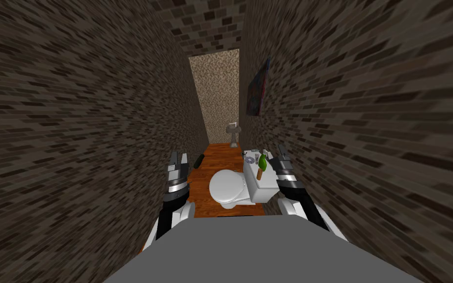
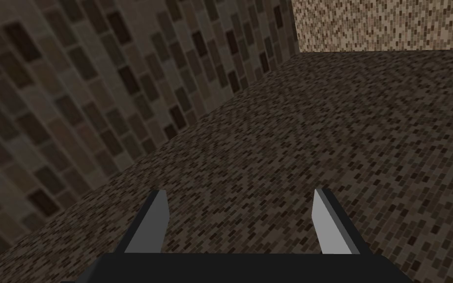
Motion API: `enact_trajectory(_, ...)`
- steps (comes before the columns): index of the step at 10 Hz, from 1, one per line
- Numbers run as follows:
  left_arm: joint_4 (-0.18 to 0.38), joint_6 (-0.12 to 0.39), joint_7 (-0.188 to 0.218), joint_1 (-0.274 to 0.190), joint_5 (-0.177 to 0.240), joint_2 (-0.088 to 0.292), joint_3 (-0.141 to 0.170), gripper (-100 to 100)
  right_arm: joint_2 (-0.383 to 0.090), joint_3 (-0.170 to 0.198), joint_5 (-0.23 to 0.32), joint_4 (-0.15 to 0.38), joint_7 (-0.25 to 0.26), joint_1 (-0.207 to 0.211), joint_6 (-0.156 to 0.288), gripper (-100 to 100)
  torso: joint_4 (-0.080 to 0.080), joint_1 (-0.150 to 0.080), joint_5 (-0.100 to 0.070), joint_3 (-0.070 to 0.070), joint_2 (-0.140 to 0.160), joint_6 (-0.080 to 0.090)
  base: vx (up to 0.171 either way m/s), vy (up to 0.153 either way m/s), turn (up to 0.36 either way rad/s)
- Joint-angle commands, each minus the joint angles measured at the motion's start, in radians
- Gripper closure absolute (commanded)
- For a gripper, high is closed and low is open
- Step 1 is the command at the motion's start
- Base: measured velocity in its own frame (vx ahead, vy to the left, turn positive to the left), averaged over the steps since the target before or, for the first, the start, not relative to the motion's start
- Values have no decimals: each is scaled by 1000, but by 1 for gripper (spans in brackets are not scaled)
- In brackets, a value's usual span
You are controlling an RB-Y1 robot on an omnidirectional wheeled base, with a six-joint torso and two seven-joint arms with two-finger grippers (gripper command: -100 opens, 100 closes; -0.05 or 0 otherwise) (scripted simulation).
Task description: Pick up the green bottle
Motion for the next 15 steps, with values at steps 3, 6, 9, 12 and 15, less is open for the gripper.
enact_trajectory(3, 0, 0, 0, 0, 0, 0, 0, 0, -99, -12, -4, 19, -1, 26, 23, -100, 0, 1, 0, 0, 0, 0, 0, 16, 47)
enact_trajectory(6, 0, 0, 0, 0, 0, 0, 0, 0, -192, -27, -8, 41, -3, 58, 52, -100, 0, 1, 0, 0, 0, 0, 2, 29, 61)
enact_trajectory(9, 0, 0, 0, 0, 0, 0, 0, 0, -293, -46, -13, 65, -6, 101, 88, -100, 0, 2, 0, 0, 0, 0, 0, 35, 78)
enact_trajectory(12, 0, 0, 0, 0, 0, 0, 0, 0, -371, -61, -17, 81, -8, 133, 115, -100, 0, 1, 0, 0, 0, 0, 2, 25, 58)
enact_trajectory(15, 0, 0, 0, 0, 0, 0, 0, 0, -457, -76, -22, 97, -10, 168, 144, -100, 0, 1, 0, 0, 0, 0, 1, 26, 60)
